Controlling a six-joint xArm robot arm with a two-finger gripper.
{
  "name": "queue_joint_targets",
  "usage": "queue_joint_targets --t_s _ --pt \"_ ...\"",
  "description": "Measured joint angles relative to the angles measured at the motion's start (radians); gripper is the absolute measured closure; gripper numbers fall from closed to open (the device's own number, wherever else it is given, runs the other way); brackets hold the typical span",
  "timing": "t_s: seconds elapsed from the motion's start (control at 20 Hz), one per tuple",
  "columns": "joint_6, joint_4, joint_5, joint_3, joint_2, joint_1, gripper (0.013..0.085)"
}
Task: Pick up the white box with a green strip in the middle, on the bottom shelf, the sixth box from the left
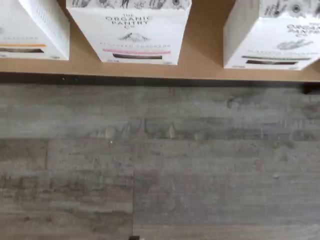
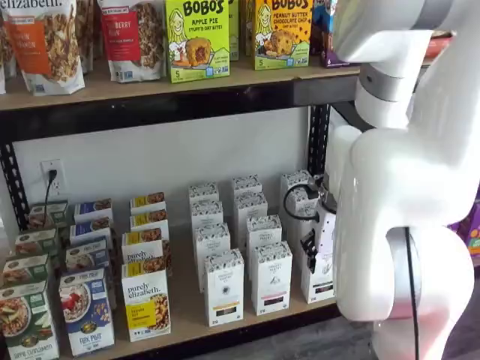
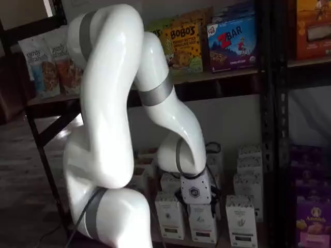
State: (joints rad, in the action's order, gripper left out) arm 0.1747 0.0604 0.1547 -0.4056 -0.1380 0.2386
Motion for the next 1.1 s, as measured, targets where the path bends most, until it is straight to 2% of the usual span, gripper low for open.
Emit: queue_joint_targets --t_s 0.1,0.2,0.3,0.4,0.5,0.55,0.8,0.85,0.95,1.1 --pt "0.032 -0.039 -0.048 -0.026 -0.064 -0.007 0.0130" --pt "0.003 0.000 -0.080 -0.059 -0.125 0.003 0.0130" --pt "0.071 -0.081 -0.104 -0.085 -0.170 -0.011 0.0130" --pt "0.063 -0.069 -0.114 -0.113 -0.205 -0.006 0.0130" --pt "0.093 -0.102 -0.121 -0.141 -0.237 -0.010 0.0130" --pt "0.088 -0.093 -0.118 -0.160 -0.254 -0.006 0.0130" --pt "0.006 0.018 -0.067 -0.263 -0.328 0.024 0.0130" --pt "-0.001 0.029 -0.057 -0.284 -0.343 0.028 0.0130" --pt "0.011 0.024 -0.043 -0.334 -0.380 0.034 0.0130" --pt "0.060 -0.015 -0.017 -0.425 -0.444 0.044 0.0130"
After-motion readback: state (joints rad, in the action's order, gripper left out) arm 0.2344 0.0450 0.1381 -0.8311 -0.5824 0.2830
